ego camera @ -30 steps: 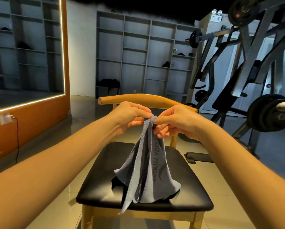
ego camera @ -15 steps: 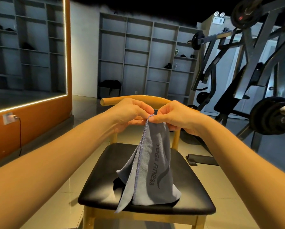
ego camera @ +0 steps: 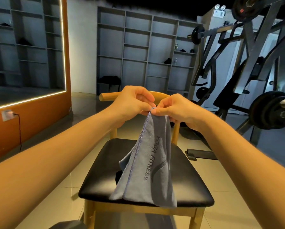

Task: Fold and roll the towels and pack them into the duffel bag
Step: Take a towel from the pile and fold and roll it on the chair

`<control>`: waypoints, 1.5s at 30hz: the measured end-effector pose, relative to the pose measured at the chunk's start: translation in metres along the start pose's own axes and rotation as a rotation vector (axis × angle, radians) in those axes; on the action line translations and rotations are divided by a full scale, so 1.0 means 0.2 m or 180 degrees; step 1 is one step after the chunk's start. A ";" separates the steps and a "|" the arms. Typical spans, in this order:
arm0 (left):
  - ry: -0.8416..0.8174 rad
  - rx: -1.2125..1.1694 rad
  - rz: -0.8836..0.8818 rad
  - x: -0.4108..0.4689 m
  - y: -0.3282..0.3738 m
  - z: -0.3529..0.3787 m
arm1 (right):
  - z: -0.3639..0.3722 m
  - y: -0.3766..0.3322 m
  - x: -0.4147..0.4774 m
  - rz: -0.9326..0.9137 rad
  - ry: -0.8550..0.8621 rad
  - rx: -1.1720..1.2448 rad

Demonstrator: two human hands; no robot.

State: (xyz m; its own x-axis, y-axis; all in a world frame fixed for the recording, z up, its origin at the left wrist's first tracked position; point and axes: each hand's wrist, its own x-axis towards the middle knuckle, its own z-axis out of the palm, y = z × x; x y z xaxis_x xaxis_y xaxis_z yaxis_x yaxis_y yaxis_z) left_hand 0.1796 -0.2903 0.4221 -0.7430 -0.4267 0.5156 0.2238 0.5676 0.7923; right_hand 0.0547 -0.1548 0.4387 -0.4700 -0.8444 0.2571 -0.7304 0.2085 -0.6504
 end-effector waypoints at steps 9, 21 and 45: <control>-0.0260 -0.0162 -0.0879 -0.20 -0.28 0.06 | -0.02 0.10 0.00 0.0016 0.0557 0.0757; 0.0402 0.0618 -0.0229 -0.72 -0.81 0.21 | 0.08 0.35 0.07 0.0778 0.1406 0.1208; 0.1005 0.0950 -0.0104 -0.67 -0.74 0.09 | -0.05 0.54 0.02 0.1037 0.2132 0.1456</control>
State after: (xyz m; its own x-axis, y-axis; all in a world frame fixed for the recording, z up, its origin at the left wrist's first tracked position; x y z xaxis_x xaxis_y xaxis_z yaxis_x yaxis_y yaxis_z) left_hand 0.2340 -0.3047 0.2303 -0.5071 -0.6159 0.6029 -0.0232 0.7091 0.7048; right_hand -0.0297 -0.1306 0.3767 -0.9181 -0.2797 0.2809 -0.3059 0.0494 -0.9508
